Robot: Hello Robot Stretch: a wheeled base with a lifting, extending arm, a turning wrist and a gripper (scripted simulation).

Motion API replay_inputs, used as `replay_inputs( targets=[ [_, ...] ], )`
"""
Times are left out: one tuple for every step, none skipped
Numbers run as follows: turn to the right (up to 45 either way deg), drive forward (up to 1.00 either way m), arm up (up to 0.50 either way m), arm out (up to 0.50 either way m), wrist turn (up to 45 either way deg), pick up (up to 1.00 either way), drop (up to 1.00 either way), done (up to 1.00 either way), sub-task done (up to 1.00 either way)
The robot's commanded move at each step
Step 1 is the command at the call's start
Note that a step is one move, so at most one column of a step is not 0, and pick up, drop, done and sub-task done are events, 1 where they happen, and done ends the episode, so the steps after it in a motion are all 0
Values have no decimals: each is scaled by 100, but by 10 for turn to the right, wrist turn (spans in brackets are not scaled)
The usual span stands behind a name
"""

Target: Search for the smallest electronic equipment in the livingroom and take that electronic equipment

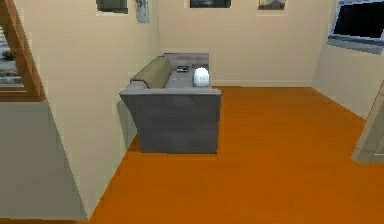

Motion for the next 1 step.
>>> replay_inputs(
  targets=[
    [210,0,0,0,0,0,0,0,0]
  ],
)
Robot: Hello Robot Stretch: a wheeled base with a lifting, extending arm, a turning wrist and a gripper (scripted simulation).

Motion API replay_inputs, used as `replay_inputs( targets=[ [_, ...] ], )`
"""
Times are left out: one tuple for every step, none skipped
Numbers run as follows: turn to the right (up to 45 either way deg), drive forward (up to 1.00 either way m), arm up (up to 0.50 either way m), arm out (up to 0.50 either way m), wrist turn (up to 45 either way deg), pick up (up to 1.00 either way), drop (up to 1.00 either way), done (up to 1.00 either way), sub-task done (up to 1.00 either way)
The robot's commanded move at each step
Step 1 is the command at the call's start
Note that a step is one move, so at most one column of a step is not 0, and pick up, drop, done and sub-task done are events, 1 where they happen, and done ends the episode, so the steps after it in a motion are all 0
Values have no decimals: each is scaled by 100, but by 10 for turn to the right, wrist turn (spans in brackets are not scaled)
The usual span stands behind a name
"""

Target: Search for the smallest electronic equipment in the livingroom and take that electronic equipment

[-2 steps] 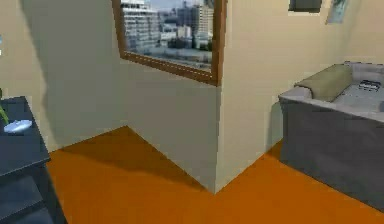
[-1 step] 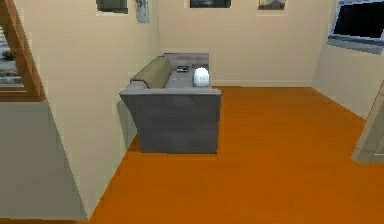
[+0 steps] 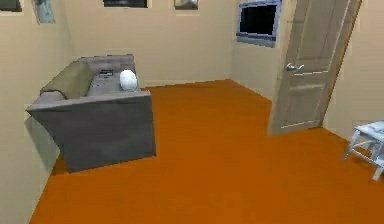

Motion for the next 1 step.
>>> replay_inputs(
  targets=[
    [450,0,0,0,0,0,0,0,0]
  ],
)
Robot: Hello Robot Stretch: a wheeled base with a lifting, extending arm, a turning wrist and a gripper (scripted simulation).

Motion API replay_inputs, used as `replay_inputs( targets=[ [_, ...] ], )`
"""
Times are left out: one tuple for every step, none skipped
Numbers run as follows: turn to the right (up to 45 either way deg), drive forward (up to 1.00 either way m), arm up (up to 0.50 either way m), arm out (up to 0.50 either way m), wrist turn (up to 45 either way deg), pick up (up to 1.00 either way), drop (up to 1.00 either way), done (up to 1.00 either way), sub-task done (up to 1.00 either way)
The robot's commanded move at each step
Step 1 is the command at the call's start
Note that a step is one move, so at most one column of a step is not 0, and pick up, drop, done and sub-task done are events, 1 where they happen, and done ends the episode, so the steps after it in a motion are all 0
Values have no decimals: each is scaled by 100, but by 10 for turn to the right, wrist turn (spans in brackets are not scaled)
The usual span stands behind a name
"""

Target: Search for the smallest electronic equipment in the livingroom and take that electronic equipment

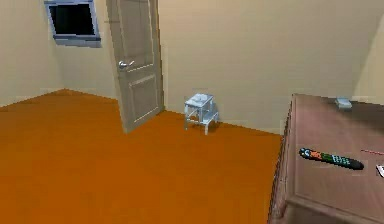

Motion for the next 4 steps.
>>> replay_inputs(
  targets=[
    [330,0,0,0,0,0,0,0,0],
    [0,35,0,0,0,0,0,0,0],
    [-450,0,0,0,0,0,0,0,0],
    [-150,0,0,0,0,0,0,0,0]
  ],
)
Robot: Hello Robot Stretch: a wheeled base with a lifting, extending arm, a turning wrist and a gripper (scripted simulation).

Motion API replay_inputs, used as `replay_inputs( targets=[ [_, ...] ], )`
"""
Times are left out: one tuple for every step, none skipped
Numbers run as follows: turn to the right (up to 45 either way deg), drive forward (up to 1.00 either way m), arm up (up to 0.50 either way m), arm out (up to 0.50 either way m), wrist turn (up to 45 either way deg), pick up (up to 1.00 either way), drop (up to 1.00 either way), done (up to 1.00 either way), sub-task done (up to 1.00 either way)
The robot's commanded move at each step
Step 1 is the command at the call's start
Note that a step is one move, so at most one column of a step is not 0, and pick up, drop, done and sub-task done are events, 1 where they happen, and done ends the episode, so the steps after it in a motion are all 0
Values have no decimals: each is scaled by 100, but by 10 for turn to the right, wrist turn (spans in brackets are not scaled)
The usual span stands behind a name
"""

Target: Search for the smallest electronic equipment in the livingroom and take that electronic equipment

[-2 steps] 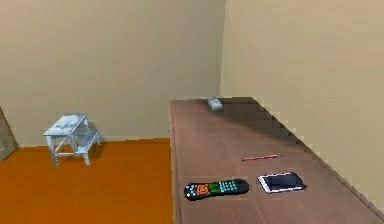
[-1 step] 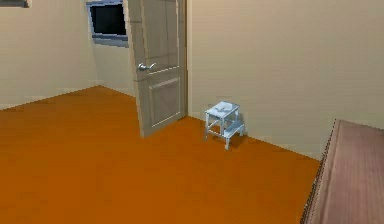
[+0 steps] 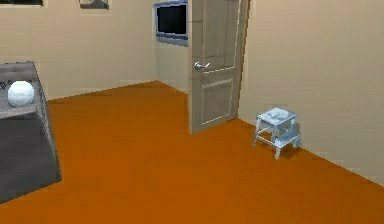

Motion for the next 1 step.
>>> replay_inputs(
  targets=[
    [0,0,50,0,0,0,0,0,0]
  ],
)
